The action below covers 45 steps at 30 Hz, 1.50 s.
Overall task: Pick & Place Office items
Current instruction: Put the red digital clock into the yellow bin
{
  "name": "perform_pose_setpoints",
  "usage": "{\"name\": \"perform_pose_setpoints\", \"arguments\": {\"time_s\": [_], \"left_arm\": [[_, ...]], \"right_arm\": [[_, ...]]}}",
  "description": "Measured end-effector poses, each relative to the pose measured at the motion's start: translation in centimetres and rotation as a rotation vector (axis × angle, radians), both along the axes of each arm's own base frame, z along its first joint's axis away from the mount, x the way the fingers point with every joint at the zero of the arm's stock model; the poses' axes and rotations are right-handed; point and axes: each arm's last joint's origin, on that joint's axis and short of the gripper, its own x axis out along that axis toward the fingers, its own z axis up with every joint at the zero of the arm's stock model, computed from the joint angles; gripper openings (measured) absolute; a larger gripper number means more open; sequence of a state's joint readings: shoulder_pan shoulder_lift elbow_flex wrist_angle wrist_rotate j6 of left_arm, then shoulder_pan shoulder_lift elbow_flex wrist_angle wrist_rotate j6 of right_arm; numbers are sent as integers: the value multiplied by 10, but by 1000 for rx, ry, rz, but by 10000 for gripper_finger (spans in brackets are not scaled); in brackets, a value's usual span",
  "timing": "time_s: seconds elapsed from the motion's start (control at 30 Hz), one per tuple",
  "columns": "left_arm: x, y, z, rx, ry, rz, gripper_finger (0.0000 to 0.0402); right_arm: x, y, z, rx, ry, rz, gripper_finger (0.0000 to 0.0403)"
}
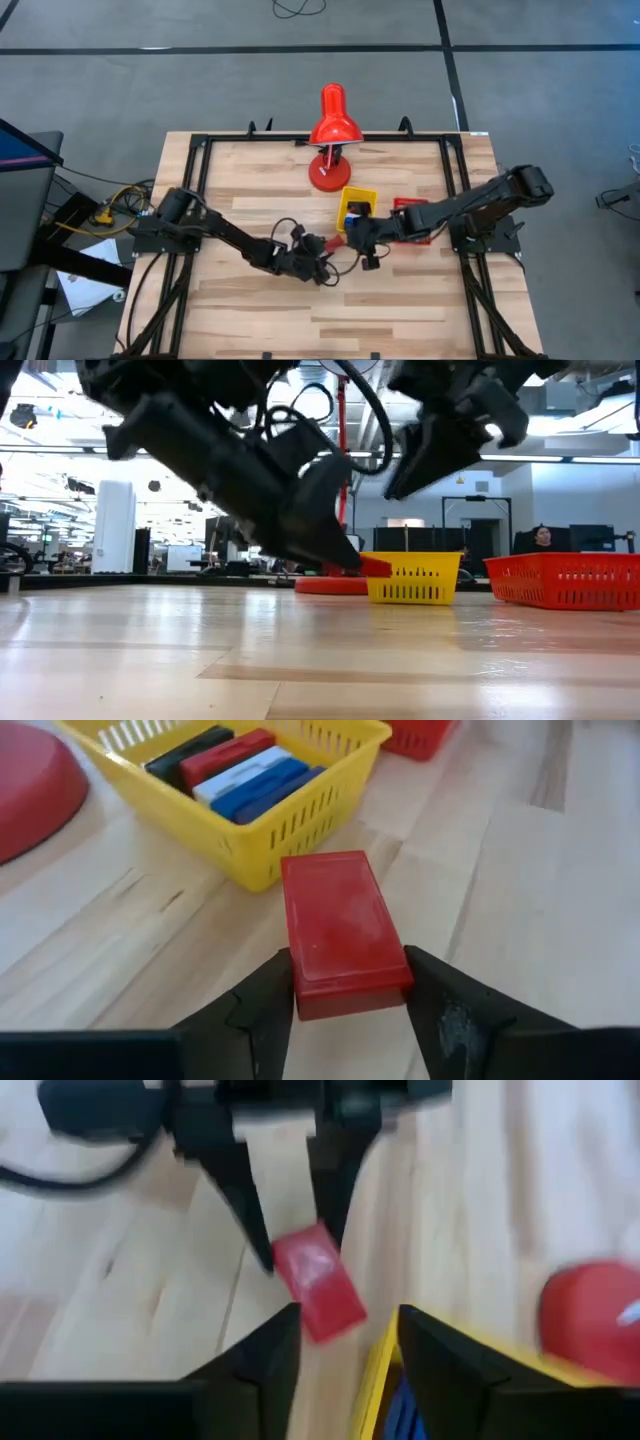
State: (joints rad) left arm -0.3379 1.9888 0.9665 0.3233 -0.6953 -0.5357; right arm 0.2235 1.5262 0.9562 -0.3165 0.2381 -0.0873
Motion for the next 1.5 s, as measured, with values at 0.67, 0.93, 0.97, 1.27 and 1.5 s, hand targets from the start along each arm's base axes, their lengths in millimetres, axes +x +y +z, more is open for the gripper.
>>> {"name": "perform_pose_setpoints", "arguments": {"time_s": [0.67, 0.93, 0.97, 1.27, 1.5], "left_arm": [[-16, 9, 72, -133, -71, -46, 157], [-16, 9, 74, -174, -82, -59, 164], [-16, 9, 74, -173, -83, -58, 161], [-15, 15, 73, -170, -73, -42, 168], [-14, 16, 74, -172, -83, -40, 157]], "right_arm": [[0, 58, -10, -394, -135, 49, 282], [19, 64, -38, -648, -162, -42, 282], [22, 66, -41, -676, -169, -51, 282], [28, 74, -50, -717, -158, -49, 225], [27, 73, -46, -685, -155, -36, 103]]}}
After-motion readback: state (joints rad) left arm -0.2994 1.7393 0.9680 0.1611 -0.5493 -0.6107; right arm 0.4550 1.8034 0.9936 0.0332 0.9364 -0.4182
